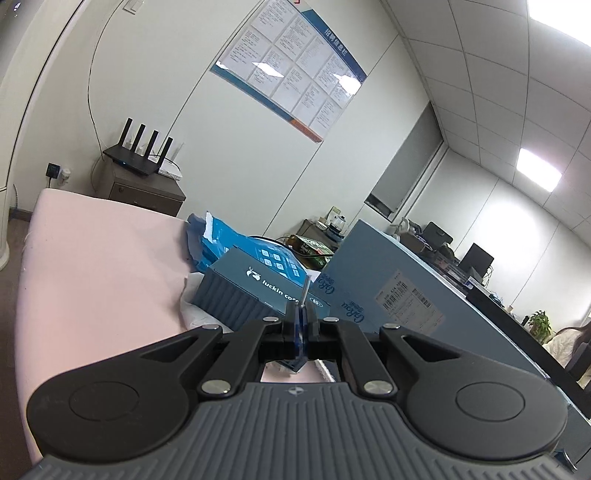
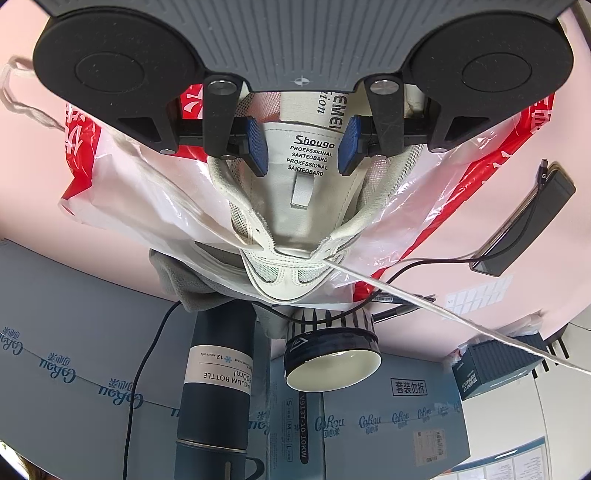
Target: Lace up shoes with both hands
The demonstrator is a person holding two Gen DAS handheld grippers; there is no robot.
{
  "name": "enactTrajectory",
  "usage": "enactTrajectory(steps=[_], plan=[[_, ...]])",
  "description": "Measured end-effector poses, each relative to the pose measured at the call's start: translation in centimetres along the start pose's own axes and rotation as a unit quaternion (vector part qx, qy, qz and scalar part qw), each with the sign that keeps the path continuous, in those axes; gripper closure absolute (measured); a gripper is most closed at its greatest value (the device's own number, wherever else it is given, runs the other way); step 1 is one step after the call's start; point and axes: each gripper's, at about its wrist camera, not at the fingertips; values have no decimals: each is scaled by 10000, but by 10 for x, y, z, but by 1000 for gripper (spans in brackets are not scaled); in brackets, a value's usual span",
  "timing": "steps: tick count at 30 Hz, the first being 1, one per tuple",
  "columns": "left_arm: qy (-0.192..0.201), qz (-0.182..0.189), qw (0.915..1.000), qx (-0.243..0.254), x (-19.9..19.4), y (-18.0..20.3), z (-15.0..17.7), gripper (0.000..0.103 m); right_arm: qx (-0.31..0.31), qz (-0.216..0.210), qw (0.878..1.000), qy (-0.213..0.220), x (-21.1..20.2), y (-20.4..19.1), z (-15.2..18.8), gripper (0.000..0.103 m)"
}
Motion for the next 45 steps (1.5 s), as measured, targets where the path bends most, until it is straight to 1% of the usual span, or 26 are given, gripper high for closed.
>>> enactTrajectory(steps=[2,4,6,7,8,10,12,13,14,15,16,17,18,19,21,23,25,26,31,32,34,36,39,42,45], plan=[[-60,36,10000,6,-1,0,0,102,10,-48,10000,60,-3,0,0,64],[-294,345,9990,49,-1,6,4,102,20,-95,9999,120,-6,0,0,64],[-513,725,9959,151,-5,16,10,102,30,-143,9997,180,-10,0,1,63],[-626,926,9935,200,-7,22,14,102,35,-167,9996,210,-11,1,1,63],[-739,1128,9906,249,-9,28,17,102,40,-191,9995,241,-13,1,1,59],[-965,1479,9838,323,-14,43,27,102,67,-248,9992,306,-17,1,1,58],[-1137,1762,9770,386,-19,60,39,102,230,-389,9979,456,-28,6,4,54],[-1222,1902,9732,418,-21,69,45,102,320,-456,9970,539,-35,9,6,51],[-1369,2064,9678,448,-22,77,51,102,400,-501,9961,610,-41,13,8,50],[-1492,2186,9629,520,-24,86,59,101,507,-574,9945,717,-48,17,10,47],[-1615,2306,9577,592,-26,95,68,100,660,-697,9914,886,-56,22,12,41],[-1759,2423,9516,687,-27,103,78,99,814,-819,9877,1055,-64,28,15,24],[-1949,2517,9450,756,-26,112,89,97,952,-877,9839,1230,-72,32,17,15],[-2138,2609,9378,825,-25,121,101,96,1065,-826,9807,1417,-81,35,19,15],[-2487,2660,9260,995,-21,140,127,93,1299,-851,9738,1662,-93,44,22,15],[-2832,2722,9119,1190,-17,158,153,74,1433,-818,9712,1718,-98,50,24,15],[-3048,2661,9035,1412,-14,176,175,29,1429,-710,9728,1681,-100,53,25,15],[-3154,2629,8990,1522,-12,185,186,25,1435,-690,9733,1651,-100,55,27,14],[-3402,2920,8818,1463,-8,212,206,24,1555,-665,9744,1485,-100,62,39,13],[-3410,2959,8804,1453,-10,213,207,24,1602,-652,9741,1457,-101,64,42,12],[-3513,3018,8722,1573,-15,216,211,23,1682,-590,9737,1421,-102,67,49,12],[-3694,3058,8561,1925,-28,214,222,23,1740,-473,9737,1389,-102,70,54,10],[-3654,2990,8356,2808,-51,211,248,23,1853,-306,9732,1329,-102,75,62,10],[-3654,2812,8128,3561,-66,211,278,23,1863,-297,9737,1276,-102,78,65,10],[-3608,2694,8131,3690,-70,208,290,24,1821,-355,9742,1288,-101,79,63,10]])
Point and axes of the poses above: each gripper's, at about its wrist camera, not at the fingertips, and x roughly the way its jaws point, y to its right, z to its underside, and after that the axes turned 3 degrees about -x, right-handed
